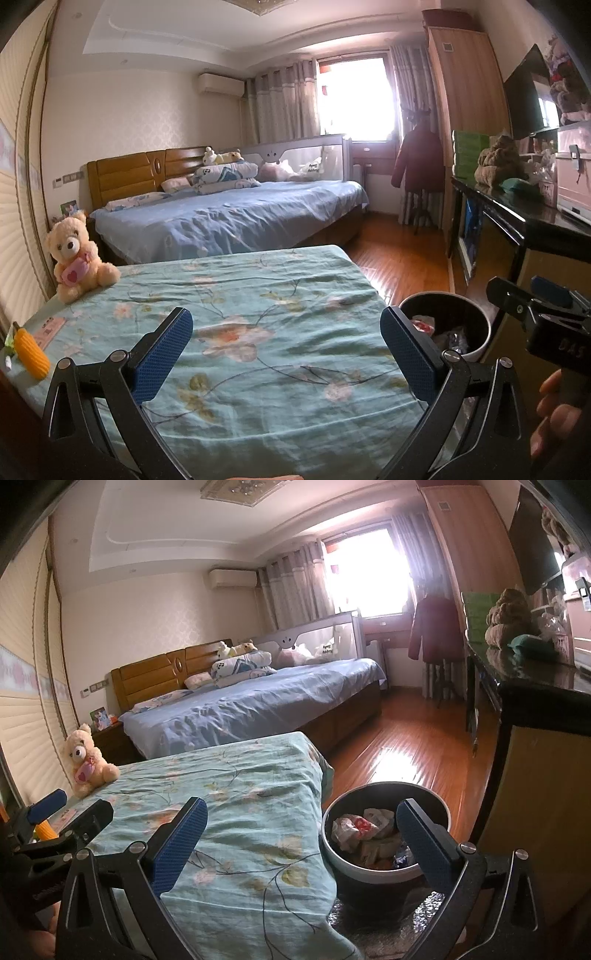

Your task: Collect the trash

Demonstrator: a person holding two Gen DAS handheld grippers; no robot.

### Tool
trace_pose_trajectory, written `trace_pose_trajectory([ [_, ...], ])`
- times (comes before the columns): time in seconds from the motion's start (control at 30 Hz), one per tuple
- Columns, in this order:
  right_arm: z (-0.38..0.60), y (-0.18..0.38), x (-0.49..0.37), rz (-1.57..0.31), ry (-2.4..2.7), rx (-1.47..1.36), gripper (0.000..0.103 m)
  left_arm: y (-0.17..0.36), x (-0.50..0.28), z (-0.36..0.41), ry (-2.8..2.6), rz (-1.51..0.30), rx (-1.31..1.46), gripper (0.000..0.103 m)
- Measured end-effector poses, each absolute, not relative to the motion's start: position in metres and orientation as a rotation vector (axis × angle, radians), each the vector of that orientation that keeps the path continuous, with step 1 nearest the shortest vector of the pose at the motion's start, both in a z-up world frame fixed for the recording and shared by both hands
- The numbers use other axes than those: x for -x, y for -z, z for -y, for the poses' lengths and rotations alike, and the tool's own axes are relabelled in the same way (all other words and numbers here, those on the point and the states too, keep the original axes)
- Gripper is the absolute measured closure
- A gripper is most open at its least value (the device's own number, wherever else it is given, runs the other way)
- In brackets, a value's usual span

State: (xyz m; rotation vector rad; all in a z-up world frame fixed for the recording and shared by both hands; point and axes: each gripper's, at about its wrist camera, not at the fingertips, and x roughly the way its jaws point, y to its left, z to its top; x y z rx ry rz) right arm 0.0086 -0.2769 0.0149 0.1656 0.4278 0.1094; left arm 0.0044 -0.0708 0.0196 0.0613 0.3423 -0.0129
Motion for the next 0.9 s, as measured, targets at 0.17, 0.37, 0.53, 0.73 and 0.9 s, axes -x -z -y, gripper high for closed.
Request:
trace_pose_trajectory([
  [0.17,0.2790,-0.0131,-0.0110,-0.437,-0.105,-0.172,0.000,-0.0194,-0.0061,0.0696,0.012,-0.344,-0.057,0.000],
  [0.37,0.2792,-0.0119,-0.0110,-0.443,-0.106,-0.172,0.000,-0.0193,-0.0067,0.0694,0.013,-0.345,-0.057,0.000],
  [0.53,0.2777,-0.0115,-0.0107,-0.446,-0.109,-0.169,0.000,-0.0203,-0.0081,0.0701,0.015,-0.347,-0.056,0.000],
  [0.73,0.2776,-0.0115,-0.0109,-0.446,-0.109,-0.169,0.000,-0.0199,-0.0085,0.0704,0.015,-0.348,-0.057,0.000],
  [0.9,0.2770,-0.0111,-0.0109,-0.449,-0.109,-0.170,0.000,-0.0195,-0.0081,0.0721,0.019,-0.346,-0.057,0.000],
])
